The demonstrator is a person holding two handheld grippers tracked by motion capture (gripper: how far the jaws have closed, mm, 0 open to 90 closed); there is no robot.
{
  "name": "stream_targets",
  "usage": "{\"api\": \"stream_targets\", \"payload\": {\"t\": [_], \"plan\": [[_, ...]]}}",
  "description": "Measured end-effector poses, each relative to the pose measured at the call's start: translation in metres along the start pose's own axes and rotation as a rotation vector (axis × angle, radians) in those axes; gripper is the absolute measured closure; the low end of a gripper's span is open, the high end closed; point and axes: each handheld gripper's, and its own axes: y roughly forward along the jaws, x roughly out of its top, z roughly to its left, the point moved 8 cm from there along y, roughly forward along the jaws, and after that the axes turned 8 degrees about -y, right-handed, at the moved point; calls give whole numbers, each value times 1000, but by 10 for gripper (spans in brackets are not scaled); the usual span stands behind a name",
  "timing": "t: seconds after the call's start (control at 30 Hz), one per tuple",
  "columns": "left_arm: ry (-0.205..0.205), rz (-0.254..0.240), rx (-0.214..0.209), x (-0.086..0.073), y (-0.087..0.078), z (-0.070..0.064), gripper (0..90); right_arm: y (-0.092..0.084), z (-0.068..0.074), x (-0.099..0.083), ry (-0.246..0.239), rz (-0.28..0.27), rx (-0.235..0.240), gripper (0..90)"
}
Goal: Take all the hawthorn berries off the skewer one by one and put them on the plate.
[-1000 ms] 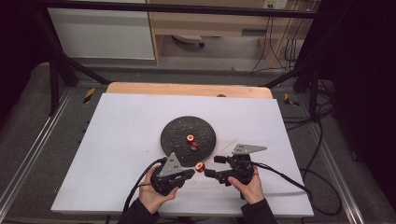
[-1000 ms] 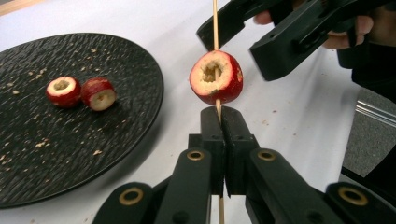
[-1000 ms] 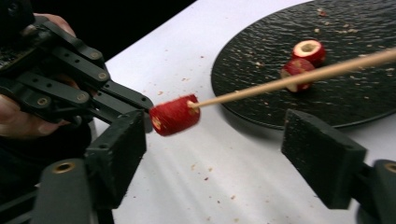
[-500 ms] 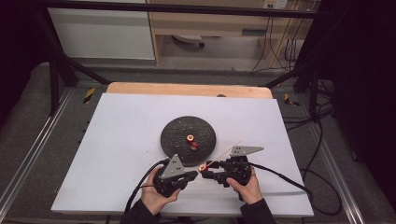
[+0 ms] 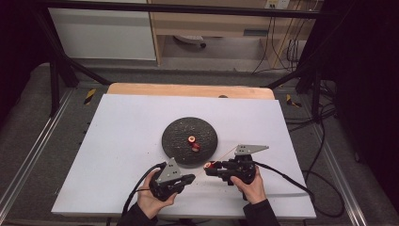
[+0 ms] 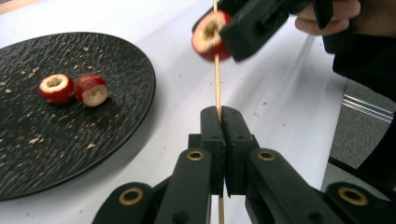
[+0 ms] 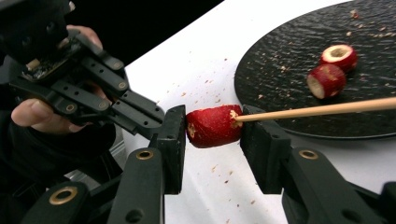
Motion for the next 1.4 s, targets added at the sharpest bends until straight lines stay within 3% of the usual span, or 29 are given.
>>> {"api": "stream_targets", "payload": {"t": [0.27,0.63,1.03,1.17,1.4], "plan": [[-3,4,18,-10,-14,9,881,-5,-14,11,22,-12,-26,618],[-24,3,40,-31,-34,29,881,-12,-43,29,66,-32,-77,620],[-62,12,95,-57,-54,53,881,-22,-86,50,99,-22,-196,620],[-81,-8,125,-55,-60,60,881,-15,-91,54,85,-5,-232,620],[-106,-16,177,-56,-63,68,881,14,-97,50,63,50,-272,619]]}}
